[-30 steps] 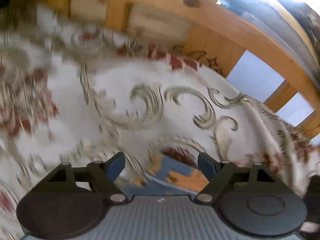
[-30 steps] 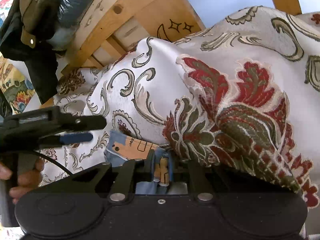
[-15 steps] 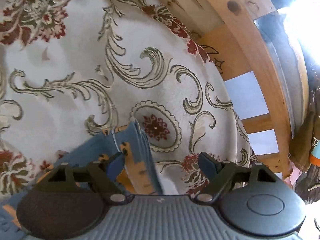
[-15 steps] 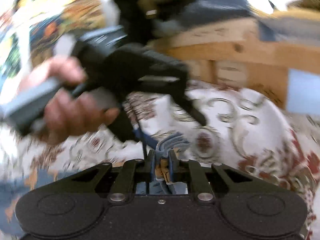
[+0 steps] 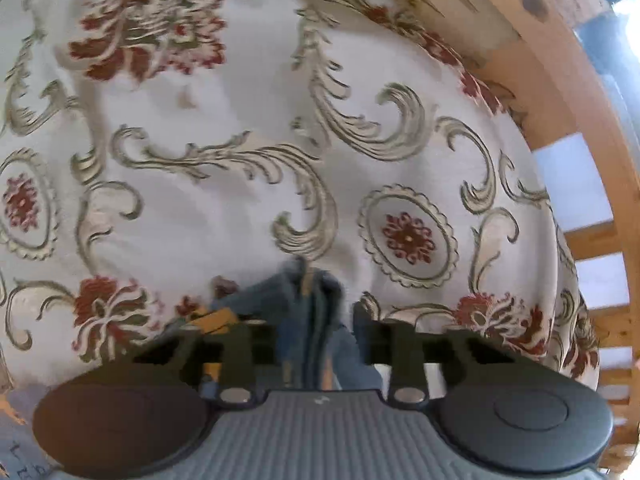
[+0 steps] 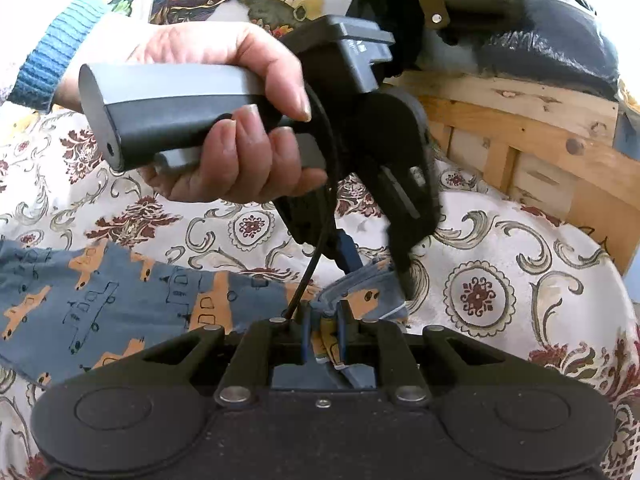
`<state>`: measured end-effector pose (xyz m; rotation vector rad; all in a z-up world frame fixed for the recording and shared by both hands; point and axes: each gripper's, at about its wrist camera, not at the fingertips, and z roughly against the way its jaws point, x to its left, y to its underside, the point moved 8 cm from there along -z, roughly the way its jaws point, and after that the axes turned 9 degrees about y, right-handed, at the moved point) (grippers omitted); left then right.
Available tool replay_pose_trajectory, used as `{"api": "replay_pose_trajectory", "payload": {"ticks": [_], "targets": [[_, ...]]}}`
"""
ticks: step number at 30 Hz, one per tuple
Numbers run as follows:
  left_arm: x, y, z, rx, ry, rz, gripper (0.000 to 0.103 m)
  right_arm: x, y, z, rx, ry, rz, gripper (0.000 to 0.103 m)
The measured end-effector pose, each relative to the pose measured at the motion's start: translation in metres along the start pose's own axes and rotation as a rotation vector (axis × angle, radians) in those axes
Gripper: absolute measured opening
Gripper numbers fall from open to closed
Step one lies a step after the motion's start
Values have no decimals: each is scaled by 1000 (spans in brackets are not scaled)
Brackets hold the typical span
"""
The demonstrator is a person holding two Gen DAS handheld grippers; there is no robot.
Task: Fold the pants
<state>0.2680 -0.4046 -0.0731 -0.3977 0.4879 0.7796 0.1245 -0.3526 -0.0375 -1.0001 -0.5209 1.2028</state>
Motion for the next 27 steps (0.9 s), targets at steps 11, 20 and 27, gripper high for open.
{"api": "replay_pose_trajectory", "payload": {"ticks": [11,20,27], "targets": [[18,17,45,-160,64,31,11,27,-4,16,-76,-12,110,14],[48,63,103,-311,49,54,11,77,-5,40,-155,-119,229,14],[92,107,129,-371,50,106,11,123,9,54,-161,-216,333,14]]}}
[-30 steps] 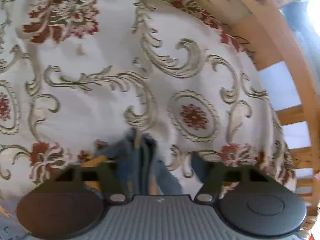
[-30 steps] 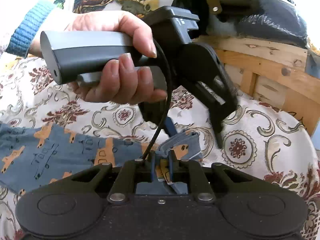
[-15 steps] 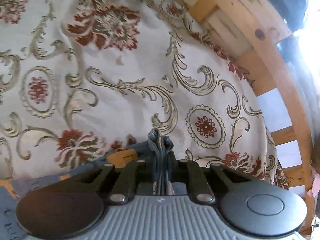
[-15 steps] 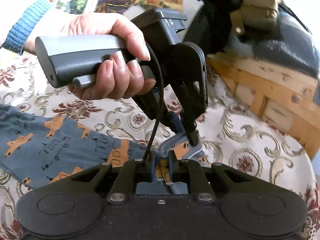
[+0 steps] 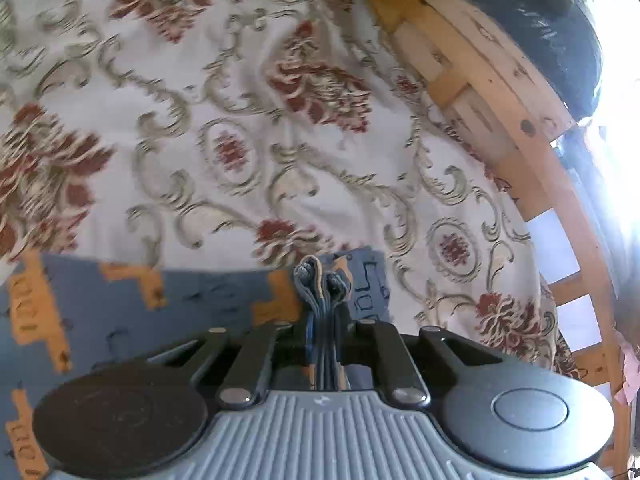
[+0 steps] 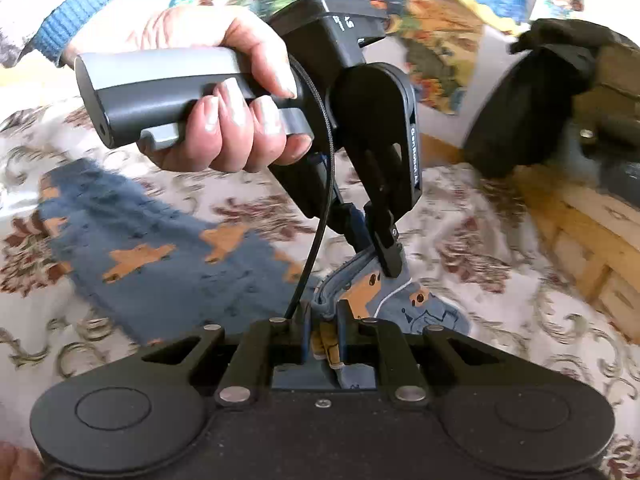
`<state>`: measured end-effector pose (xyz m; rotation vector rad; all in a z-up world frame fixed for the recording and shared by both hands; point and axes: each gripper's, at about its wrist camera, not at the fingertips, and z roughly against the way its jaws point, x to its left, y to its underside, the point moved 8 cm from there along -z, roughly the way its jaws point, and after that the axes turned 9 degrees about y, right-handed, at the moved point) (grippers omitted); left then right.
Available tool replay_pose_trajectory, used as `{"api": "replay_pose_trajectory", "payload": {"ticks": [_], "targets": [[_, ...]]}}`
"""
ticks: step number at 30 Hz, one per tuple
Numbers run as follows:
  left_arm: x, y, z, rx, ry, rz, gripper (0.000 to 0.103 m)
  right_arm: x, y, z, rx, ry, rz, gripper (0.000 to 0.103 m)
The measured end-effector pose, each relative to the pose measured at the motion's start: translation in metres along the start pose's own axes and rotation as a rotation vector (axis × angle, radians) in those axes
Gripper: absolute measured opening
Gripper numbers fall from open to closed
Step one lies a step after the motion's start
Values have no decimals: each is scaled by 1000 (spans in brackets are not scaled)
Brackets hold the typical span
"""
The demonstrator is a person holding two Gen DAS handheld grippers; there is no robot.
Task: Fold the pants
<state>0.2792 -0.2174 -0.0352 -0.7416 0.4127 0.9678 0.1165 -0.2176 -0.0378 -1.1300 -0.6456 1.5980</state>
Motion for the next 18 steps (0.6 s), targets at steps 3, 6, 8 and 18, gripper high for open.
{"api": "replay_pose_trajectory", "payload": {"ticks": [3,6,8,18], "targets": [[23,11,6,-7,-10,34,11,21,3,-3,11,-36,45,14],[46,20,8,-22,-18,54,11,37,5,-9,31,-61,71,14],[59,27,8,-29,-22,71,11,46,8,-14,55,-83,78,14],[99,51,0,-57,-27,88,12,75,26,-38,165,-175,64,14]]}}
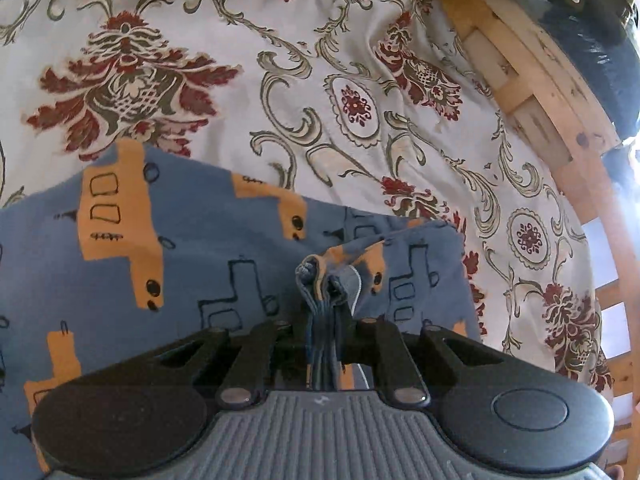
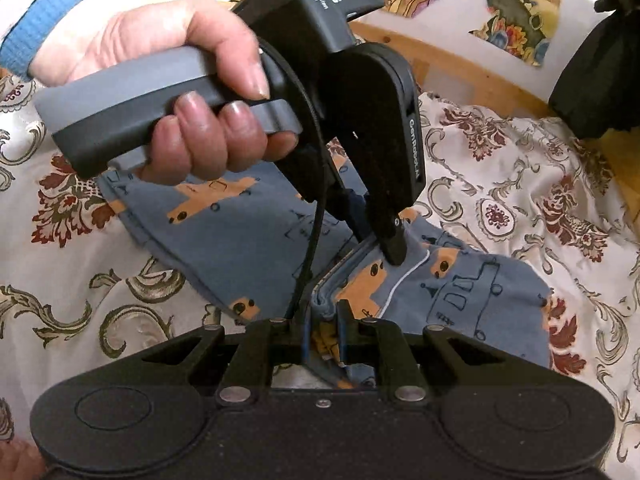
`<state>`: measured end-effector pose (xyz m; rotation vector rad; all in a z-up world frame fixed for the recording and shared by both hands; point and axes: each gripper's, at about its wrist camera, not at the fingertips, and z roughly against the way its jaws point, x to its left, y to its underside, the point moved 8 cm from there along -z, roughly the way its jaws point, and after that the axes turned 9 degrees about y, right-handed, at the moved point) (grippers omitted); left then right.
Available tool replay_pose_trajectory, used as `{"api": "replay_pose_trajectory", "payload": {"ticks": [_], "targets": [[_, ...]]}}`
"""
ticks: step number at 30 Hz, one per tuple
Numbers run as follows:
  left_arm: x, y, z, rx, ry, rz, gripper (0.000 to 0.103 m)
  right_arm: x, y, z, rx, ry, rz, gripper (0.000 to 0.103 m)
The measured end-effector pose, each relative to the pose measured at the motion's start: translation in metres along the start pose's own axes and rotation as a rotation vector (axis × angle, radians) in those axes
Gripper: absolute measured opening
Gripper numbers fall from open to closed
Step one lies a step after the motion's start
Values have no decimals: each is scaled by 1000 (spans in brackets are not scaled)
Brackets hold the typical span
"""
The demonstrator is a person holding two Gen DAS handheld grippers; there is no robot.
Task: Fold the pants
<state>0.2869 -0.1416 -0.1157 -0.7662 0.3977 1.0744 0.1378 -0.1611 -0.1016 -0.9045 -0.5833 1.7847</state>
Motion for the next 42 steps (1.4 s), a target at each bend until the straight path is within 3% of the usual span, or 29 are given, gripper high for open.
{"api": "replay_pose_trajectory", "payload": {"ticks": [11,20,42], "targets": [[-2,1,9,-22,2,-44,12,1,-2,2,-6,5,-8,15],[11,3,28,-31,-6,-23,11,16,-15,6,-36,-7,0,15],[62,26,90,-37,-148,37,11,81,-50,9,-88,-154,26,15]]}}
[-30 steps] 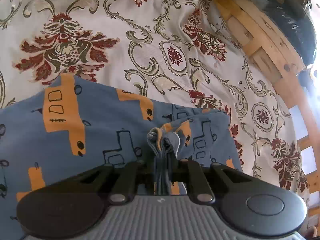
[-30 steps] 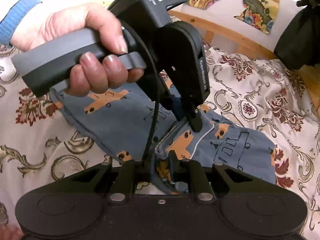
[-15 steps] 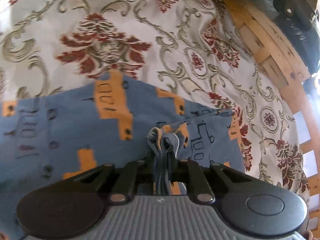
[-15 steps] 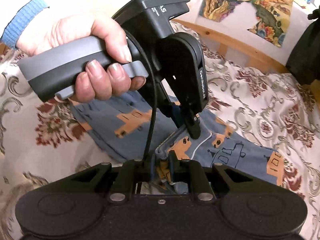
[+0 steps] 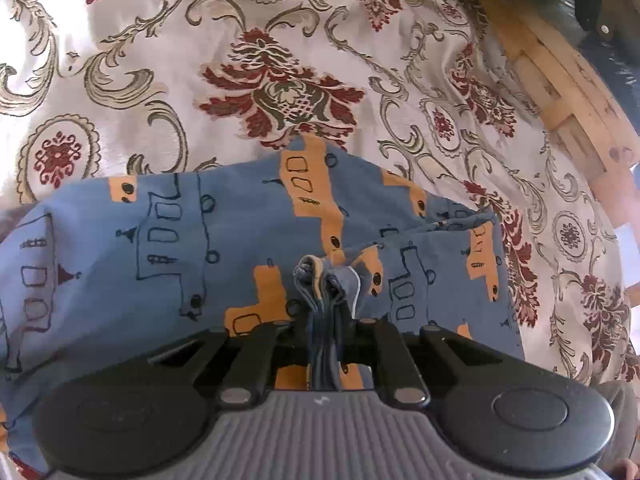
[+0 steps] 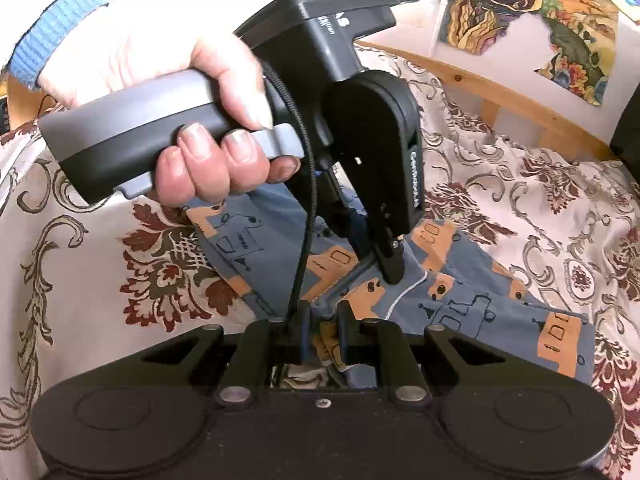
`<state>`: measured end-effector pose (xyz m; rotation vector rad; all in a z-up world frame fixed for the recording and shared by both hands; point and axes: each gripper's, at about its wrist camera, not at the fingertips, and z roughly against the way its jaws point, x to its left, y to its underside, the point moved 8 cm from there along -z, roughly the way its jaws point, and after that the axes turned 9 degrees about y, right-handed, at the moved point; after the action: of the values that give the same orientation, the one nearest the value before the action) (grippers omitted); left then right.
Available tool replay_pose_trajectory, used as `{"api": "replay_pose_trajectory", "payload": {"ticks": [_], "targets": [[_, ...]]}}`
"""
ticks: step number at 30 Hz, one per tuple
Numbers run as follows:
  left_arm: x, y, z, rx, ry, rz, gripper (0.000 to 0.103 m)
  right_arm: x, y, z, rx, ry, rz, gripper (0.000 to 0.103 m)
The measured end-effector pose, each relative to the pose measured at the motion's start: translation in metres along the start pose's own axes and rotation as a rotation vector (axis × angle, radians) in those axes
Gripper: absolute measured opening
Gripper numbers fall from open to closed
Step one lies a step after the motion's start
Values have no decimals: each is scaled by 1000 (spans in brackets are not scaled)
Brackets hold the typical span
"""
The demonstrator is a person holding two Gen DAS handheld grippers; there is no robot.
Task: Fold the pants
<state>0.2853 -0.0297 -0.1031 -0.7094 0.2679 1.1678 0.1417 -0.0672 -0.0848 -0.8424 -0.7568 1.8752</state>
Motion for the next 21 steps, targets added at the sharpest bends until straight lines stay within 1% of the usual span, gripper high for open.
{"api": "replay_pose_trajectory", "payload": {"ticks": [3,4,6,7,8,9,10,11,12,13,14,15,16,17,19,21], "targets": [[0,1,-3,12,-25,-13,12,3,3,-2,8,-6,2,15],[0,1,-4,18,-35,-15,15,4,4,-4,11,-9,2,15],[0,0,-3,26,-55,1,21,6,6,-5,25,-32,12,21],[0,0,0,36,-77,13,31,6,6,-4,25,-46,12,27],[1,0,5,45,-108,21,41,5,5,0,18,-59,7,40],[1,2,13,56,-143,22,43,1,4,4,11,-66,2,47],[-1,5,23,67,-174,14,44,-4,2,11,-1,-74,-5,61],[-4,10,36,79,-201,3,45,-11,-1,19,-16,-84,-17,69],[-8,15,49,84,-222,-9,47,-21,-2,28,-30,-92,-29,73],[-12,21,64,73,-252,-21,55,-31,-2,36,-35,-91,-33,83],[-16,25,77,45,-277,-19,69,-42,-1,43,-32,-82,-28,94],[-20,31,91,-11,-297,-2,75,-55,2,48,-26,-59,-23,99],[-24,35,102,-71,-309,20,87,-68,5,52,-21,-38,-24,102],[-27,38,110,-131,-323,48,97,-82,8,56,-15,-21,-28,102],[-31,51,121,-253,-374,142,103,-111,15,60,22,6,-44,102],[-40,63,122,-358,-381,208,103,-139,22,65,48,32,-73,102]]}}
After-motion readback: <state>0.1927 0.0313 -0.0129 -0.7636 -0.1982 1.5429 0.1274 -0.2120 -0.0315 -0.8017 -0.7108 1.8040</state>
